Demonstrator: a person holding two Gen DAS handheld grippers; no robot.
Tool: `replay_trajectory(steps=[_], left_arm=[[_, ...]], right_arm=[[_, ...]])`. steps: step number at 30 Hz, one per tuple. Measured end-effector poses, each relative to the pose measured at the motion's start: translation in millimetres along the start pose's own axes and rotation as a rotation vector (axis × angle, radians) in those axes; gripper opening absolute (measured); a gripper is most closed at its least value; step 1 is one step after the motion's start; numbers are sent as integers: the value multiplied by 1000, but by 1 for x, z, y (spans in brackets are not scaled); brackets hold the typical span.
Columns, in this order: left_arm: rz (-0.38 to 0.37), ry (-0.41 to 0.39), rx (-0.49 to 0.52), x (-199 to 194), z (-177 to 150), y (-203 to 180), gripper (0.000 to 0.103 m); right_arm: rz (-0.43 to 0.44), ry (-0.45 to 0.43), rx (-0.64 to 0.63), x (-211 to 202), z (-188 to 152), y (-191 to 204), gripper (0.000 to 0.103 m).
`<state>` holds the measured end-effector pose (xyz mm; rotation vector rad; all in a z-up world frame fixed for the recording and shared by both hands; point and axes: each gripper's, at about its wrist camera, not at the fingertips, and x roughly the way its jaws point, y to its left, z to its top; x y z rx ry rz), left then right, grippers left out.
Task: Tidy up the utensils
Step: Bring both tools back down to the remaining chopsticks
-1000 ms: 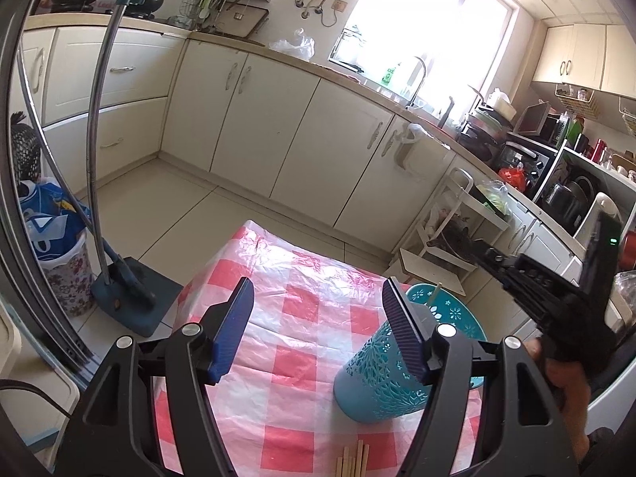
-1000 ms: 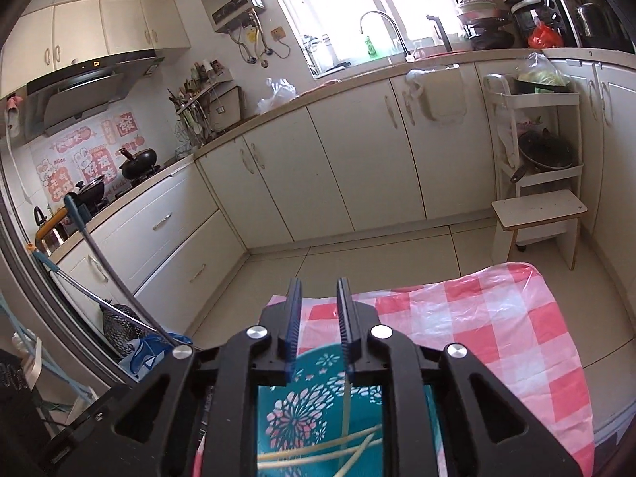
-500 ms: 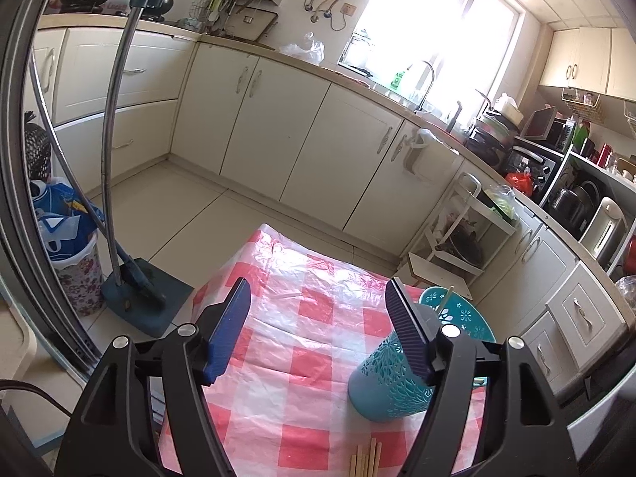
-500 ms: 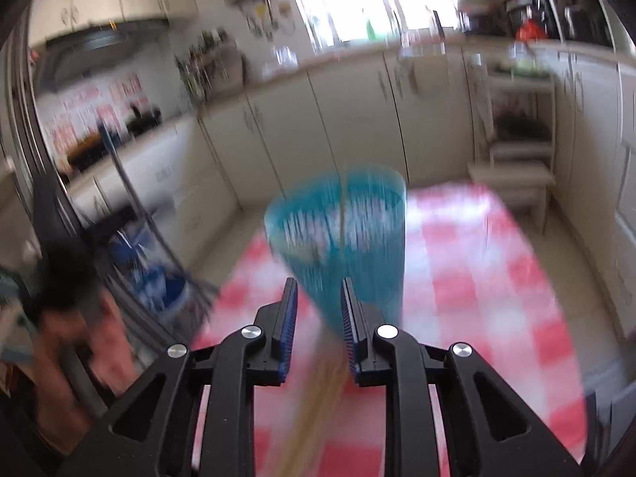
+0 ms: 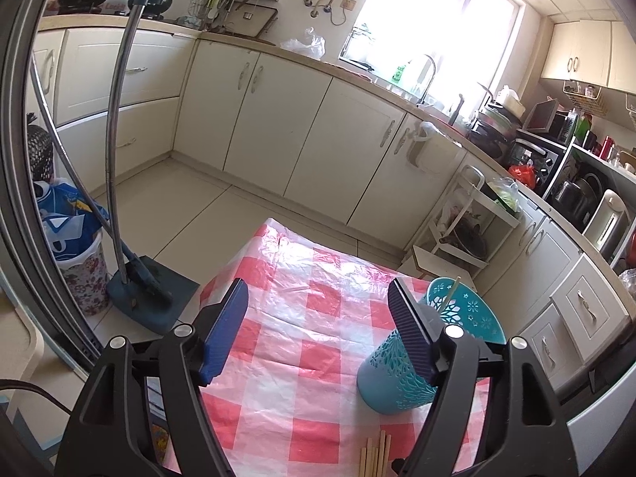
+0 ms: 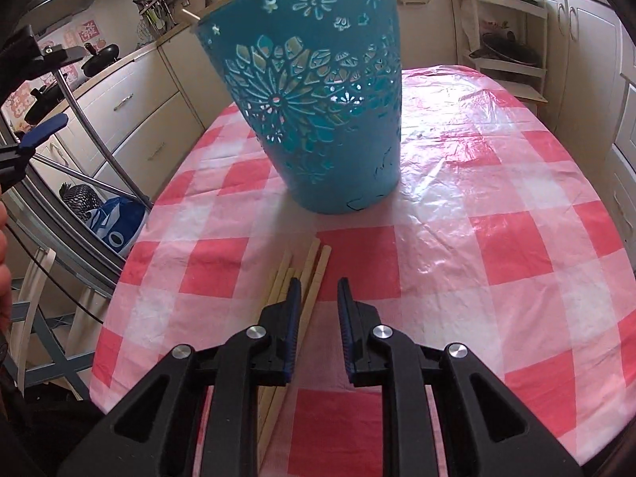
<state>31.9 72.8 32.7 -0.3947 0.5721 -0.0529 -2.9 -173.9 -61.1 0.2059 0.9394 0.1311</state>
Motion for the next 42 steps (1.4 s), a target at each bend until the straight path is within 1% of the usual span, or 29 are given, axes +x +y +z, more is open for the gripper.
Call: replay_trajectory(steps=[9, 12, 14, 15, 17, 18, 20, 23, 27, 31, 33, 36, 38, 42], left_arm=[[0, 17, 18, 3, -3, -4, 71], [0, 29, 38, 4, -5, -6, 72], [3, 51, 64, 7, -9, -9, 72], [5, 63, 76, 8, -12, -11, 72], [1, 109, 105, 12, -22, -14, 72], [-13, 153, 126, 17, -32, -16, 72], [-35, 242, 176, 25, -57, -22, 72], [-44, 356, 261, 36, -98, -29, 72], [-32, 446, 331, 46, -135, -33, 72], [-25, 483, 360, 52, -148, -39, 72], [-9, 493, 381, 55, -154, -42, 72], [6, 518, 388, 61, -158, -41, 72], [3, 535, 386, 62, -163, -41, 72], [-1, 536, 401, 63, -164, -45, 72]], right_arm=[[-49, 25, -23, 17, -1, 3, 19], [-70, 19, -61, 19, -2, 7, 19], [-79, 20, -92, 20, -2, 9, 19], [-81, 22, -108, 20, -3, 9, 17], [-82, 29, -134, 19, -3, 7, 12], [-84, 32, -146, 18, -4, 5, 12], [-95, 34, -169, 14, -6, -3, 12], [-106, 35, -177, 7, -8, -19, 12], [-83, 25, -155, -2, -12, -41, 12], [-67, 11, -149, -6, -15, -46, 12], [-62, 7, -140, -6, -15, -47, 12], [-48, 3, -135, -6, -15, -49, 12], [-41, 0, -134, -7, -16, -51, 12], [-37, -4, -128, -7, -16, -51, 12]])
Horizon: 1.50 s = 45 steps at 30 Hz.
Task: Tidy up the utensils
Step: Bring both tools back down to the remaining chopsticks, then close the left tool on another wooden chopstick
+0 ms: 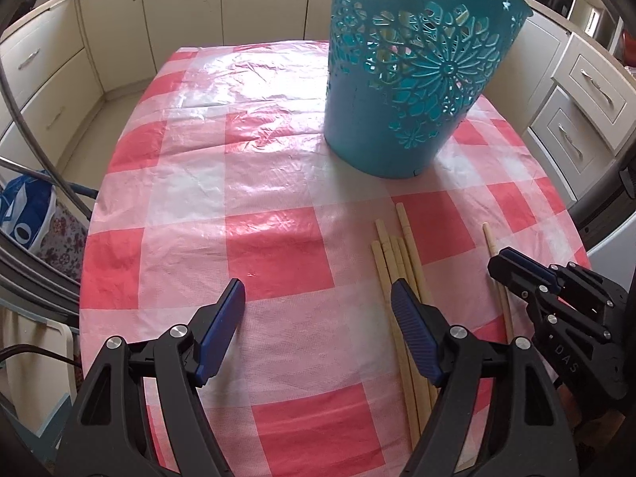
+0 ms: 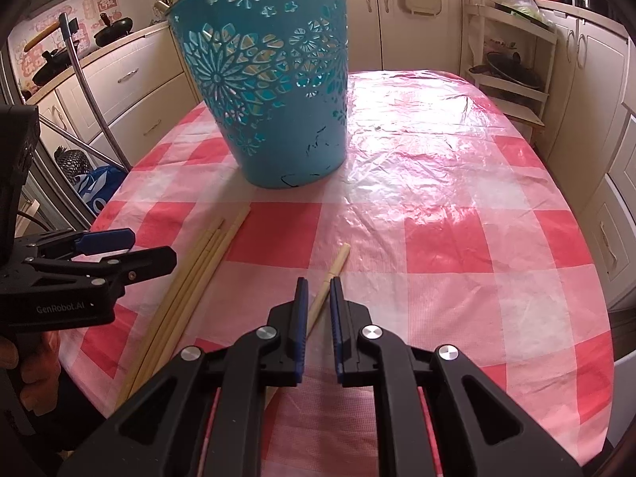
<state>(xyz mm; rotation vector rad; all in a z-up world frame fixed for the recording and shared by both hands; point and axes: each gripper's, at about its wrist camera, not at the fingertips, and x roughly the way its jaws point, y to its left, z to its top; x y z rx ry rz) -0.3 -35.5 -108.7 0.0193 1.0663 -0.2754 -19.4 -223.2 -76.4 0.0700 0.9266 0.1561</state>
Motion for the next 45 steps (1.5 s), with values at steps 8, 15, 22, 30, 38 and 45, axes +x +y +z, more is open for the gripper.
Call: replay_trajectory(steps=[8, 15, 22, 30, 38, 45], left_arm=[[43, 5, 53, 1, 0, -11, 72], [61, 8, 78, 3, 1, -17, 72], [93, 6, 119, 3, -1, -23, 72], [90, 6, 126, 3, -1, -26, 72], [61, -1, 161, 3, -2, -38, 60], [22, -9, 191, 1, -3, -48, 20]], right_arm=[[4, -2, 1, 0, 0, -2, 12], [4, -2, 0, -1, 0, -2, 12], [10, -1, -1, -2, 1, -3, 12], [10, 4, -2, -1, 2, -1, 12], [0, 9, -42, 2, 5, 1, 12], [-3, 11, -58, 4, 7, 2, 12]])
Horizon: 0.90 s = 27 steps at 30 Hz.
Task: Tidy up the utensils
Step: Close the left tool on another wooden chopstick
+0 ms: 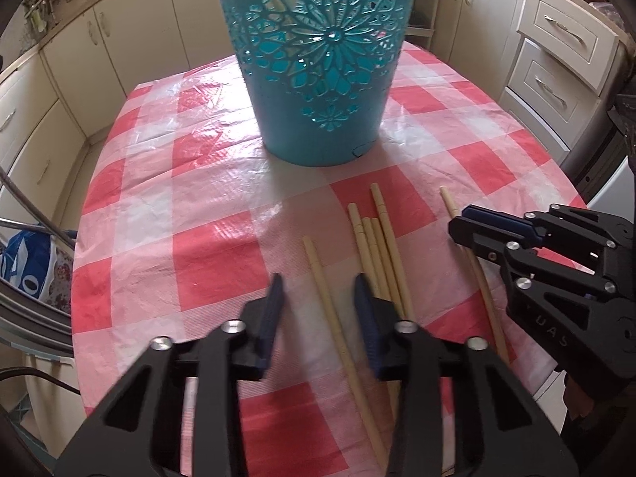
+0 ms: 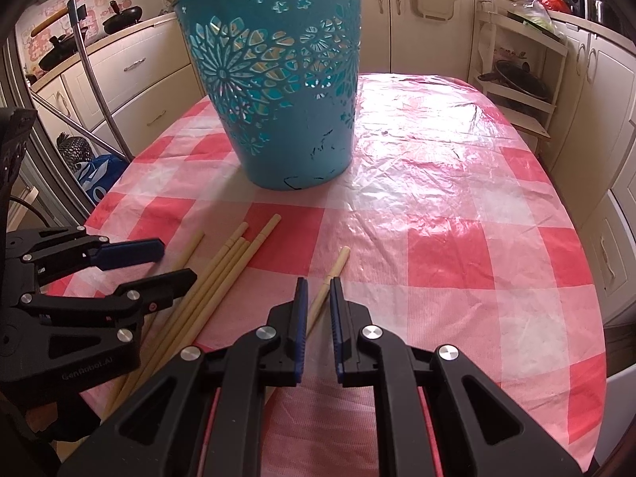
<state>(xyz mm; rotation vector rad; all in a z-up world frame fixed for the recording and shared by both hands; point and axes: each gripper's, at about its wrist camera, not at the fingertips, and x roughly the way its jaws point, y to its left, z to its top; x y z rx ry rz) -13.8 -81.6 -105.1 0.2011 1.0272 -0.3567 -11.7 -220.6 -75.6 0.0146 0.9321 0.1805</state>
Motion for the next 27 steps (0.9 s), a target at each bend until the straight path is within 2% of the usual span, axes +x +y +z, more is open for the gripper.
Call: replay_trajectory(steps=[1, 2, 3, 10, 16, 23, 27], left_arm=[[-10, 0, -1, 0, 1, 0, 15], [-22, 0, -5, 1, 1, 0, 7], [-36, 2, -17, 1, 2, 2, 6], [-58, 23, -139, 6, 7, 32, 5], [-61, 42, -112, 6, 8, 31, 8], [-70, 40, -103, 5, 8, 32, 5], [-142, 27, -118, -5, 16, 35, 5]], right_arm=[[0, 0, -4, 0, 0, 0, 12], [1, 2, -7, 1, 1, 0, 12], [1, 4, -11, 1, 2, 0, 12], [-3, 42, -39, 4, 8, -3, 12], [-20, 49, -56, 5, 8, 0, 12], [-17, 78, -80, 3, 7, 1, 12], [-19, 85, -89, 1, 6, 1, 12]])
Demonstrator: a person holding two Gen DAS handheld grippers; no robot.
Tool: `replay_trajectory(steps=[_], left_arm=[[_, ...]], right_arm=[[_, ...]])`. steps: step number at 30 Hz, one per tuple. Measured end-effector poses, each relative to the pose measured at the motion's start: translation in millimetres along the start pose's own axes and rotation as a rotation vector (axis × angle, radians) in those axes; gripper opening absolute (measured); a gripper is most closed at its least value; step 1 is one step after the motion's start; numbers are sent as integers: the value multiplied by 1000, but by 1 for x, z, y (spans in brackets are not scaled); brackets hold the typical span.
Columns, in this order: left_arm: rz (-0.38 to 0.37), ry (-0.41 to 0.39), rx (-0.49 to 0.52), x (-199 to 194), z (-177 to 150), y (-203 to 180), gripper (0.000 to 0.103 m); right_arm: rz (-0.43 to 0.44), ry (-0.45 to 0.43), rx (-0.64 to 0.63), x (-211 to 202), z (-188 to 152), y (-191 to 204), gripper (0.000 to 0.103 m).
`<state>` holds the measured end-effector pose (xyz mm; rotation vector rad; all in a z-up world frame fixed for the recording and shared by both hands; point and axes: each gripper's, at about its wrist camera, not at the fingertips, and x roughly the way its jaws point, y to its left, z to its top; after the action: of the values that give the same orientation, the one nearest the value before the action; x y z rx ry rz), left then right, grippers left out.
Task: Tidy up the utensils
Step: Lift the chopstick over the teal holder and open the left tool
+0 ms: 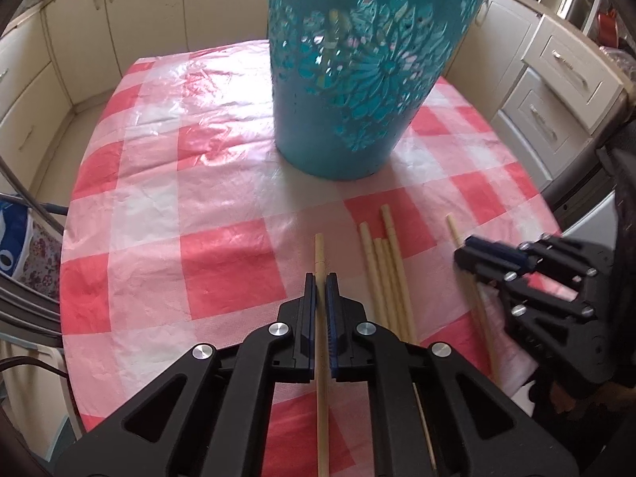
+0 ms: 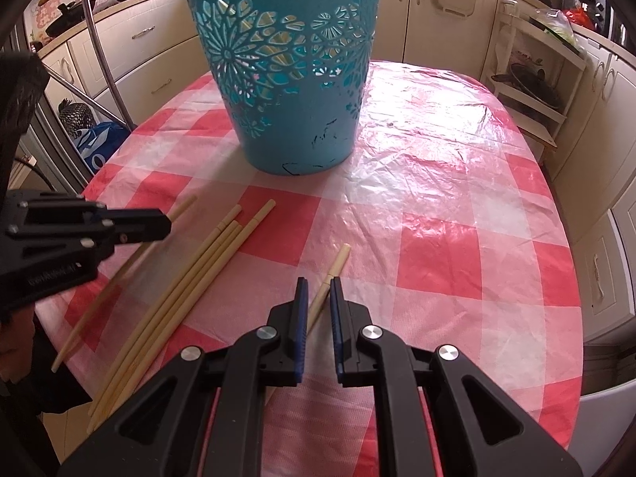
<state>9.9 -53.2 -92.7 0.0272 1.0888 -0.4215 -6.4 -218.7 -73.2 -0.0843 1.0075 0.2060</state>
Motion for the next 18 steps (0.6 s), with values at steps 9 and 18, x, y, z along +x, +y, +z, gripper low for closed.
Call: replay_trajectory(steps=[9, 18], left_arm=[[-359, -178, -29, -77, 47, 26, 5], [-376, -602, -114, -149, 104, 18, 5]], right_arm=[[23, -53, 55, -4, -11, -5, 12], [35, -86, 70, -4, -15, -7, 12]])
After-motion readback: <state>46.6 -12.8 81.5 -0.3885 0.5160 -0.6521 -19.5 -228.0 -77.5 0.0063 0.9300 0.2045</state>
